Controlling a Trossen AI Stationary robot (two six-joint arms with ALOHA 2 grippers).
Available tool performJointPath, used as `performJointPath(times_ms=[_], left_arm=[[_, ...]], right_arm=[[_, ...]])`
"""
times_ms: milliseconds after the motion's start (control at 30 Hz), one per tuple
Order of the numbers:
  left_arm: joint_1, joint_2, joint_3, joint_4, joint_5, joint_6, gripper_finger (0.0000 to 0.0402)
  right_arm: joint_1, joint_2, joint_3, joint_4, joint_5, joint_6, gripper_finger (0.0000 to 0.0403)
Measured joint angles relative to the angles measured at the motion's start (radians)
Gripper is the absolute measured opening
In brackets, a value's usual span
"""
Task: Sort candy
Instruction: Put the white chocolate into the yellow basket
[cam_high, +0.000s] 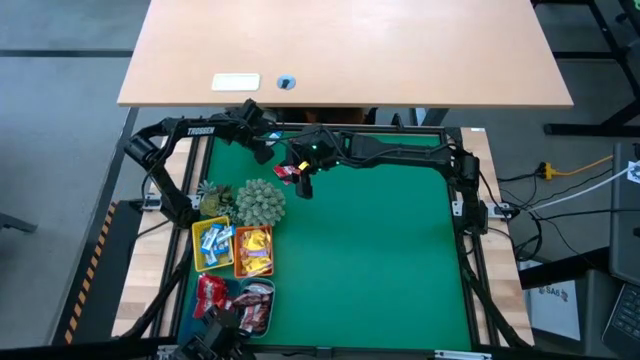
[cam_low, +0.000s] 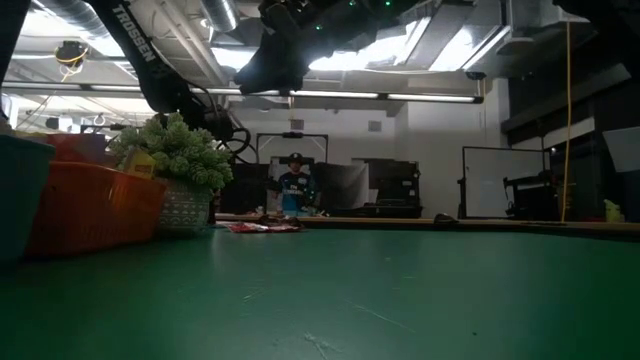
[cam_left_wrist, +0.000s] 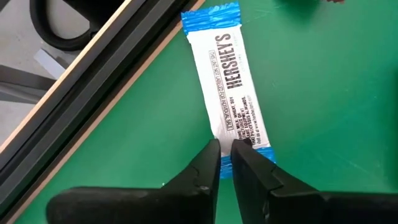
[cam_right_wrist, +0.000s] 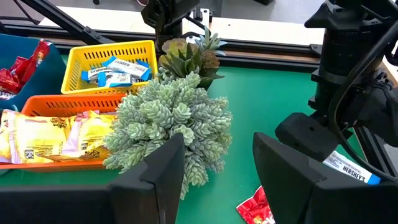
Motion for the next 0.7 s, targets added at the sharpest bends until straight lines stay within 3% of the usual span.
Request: performJointPath(times_ms=[300,700], left_arm=[[-0.005,-0.024,0.004,0.013,0.003,-0.005,0.0004],[-0.005,-0.025,0.009,-0.023,-0.007,-0.013,0.0001]], right_arm=[[0.000,0.000,0.000,-0.004,0.000,0.000,0.0188],[0.000,0.000,0.000,-0.017,0.000,0.000,0.0188]])
